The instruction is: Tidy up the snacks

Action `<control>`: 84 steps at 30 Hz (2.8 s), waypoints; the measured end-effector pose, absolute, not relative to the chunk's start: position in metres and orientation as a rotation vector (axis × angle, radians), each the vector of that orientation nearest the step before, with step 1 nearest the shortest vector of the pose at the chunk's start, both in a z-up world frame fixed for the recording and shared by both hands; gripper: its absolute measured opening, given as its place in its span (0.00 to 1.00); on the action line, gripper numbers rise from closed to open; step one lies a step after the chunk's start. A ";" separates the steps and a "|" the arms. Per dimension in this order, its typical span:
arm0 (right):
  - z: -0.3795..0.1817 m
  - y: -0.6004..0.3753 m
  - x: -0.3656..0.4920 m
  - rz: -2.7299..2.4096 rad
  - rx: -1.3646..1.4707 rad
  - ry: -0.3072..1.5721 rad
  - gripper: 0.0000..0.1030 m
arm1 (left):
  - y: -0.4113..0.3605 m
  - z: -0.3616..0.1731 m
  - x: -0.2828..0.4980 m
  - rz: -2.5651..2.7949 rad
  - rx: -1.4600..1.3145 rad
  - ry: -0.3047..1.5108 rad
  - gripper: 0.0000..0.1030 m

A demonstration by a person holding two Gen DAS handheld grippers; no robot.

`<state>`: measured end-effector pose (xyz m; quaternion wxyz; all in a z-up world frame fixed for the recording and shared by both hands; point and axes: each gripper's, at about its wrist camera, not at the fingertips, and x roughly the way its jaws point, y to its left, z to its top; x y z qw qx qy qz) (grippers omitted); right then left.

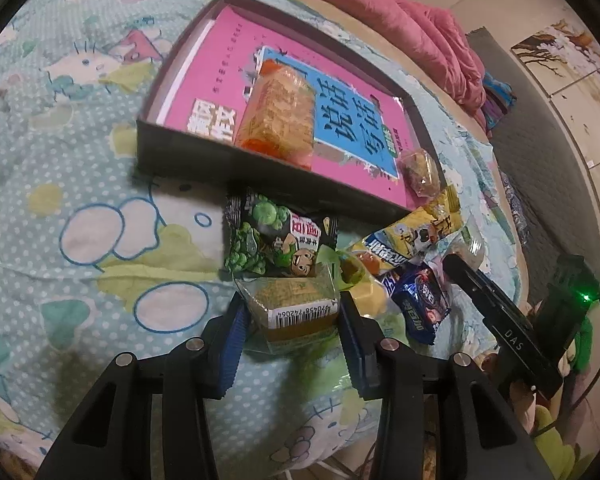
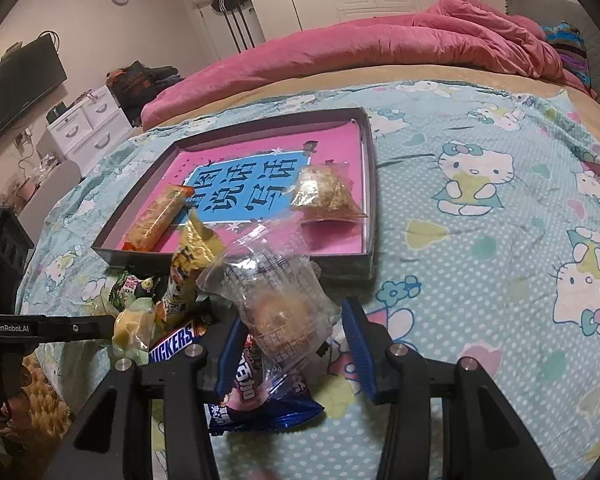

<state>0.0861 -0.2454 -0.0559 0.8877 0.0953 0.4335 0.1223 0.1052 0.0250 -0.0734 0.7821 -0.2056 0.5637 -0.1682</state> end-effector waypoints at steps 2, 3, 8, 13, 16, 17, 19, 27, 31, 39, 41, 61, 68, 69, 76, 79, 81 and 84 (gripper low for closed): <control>-0.055 -0.246 0.086 0.250 0.199 0.899 0.47 | 0.028 -0.068 0.105 -0.356 -0.441 1.202 0.44; -0.055 -0.246 0.086 0.250 0.202 0.901 0.47 | 0.031 -0.066 0.105 -0.354 -0.444 1.195 0.44; -0.055 -0.250 0.086 0.246 0.226 0.903 0.47 | 0.042 -0.062 0.108 -0.334 -0.461 1.180 0.44; -0.054 -0.251 0.086 0.241 0.228 0.898 0.47 | 0.052 -0.059 0.109 -0.313 -0.474 1.164 0.44; -0.052 -0.252 0.085 0.237 0.229 0.890 0.47 | 0.053 -0.056 0.110 -0.305 -0.466 1.150 0.44; -0.051 -0.252 0.084 0.235 0.229 0.887 0.47 | 0.054 -0.055 0.110 -0.304 -0.464 1.143 0.44; -0.050 -0.254 0.084 0.230 0.233 0.881 0.47 | 0.055 -0.052 0.109 -0.303 -0.457 1.133 0.44; -0.041 -0.263 0.085 0.201 0.260 0.844 0.47 | 0.059 -0.034 0.111 -0.280 -0.433 1.060 0.44; -0.038 -0.266 0.086 0.190 0.265 0.825 0.47 | 0.063 -0.024 0.115 -0.271 -0.428 1.022 0.44; -0.031 -0.267 0.089 0.188 0.267 0.801 0.47 | 0.067 -0.009 0.121 -0.245 -0.400 0.958 0.44; -0.030 -0.266 0.090 0.189 0.264 0.794 0.47 | 0.069 -0.006 0.124 -0.236 -0.399 0.945 0.44; -0.023 -0.265 0.101 0.179 0.271 0.767 0.47 | 0.064 -0.007 0.151 -0.154 -0.282 0.888 0.44; -0.022 -0.267 0.102 0.173 0.278 0.765 0.47 | 0.056 -0.019 0.163 -0.142 -0.255 0.914 0.44; -0.022 -0.267 0.103 0.173 0.281 0.765 0.47 | 0.054 -0.021 0.164 -0.143 -0.248 0.920 0.44; -0.020 -0.270 0.109 0.162 0.291 0.753 0.47 | 0.046 -0.032 0.172 -0.149 -0.224 0.956 0.44; -0.019 -0.269 0.112 0.166 0.288 0.750 0.47 | 0.043 -0.036 0.177 -0.153 -0.219 0.969 0.44; -0.019 -0.267 0.115 0.168 0.288 0.748 0.47 | 0.041 -0.038 0.180 -0.154 -0.217 0.975 0.44; -0.020 -0.265 0.118 0.174 0.286 0.750 0.47 | 0.041 -0.040 0.183 -0.155 -0.232 0.982 0.44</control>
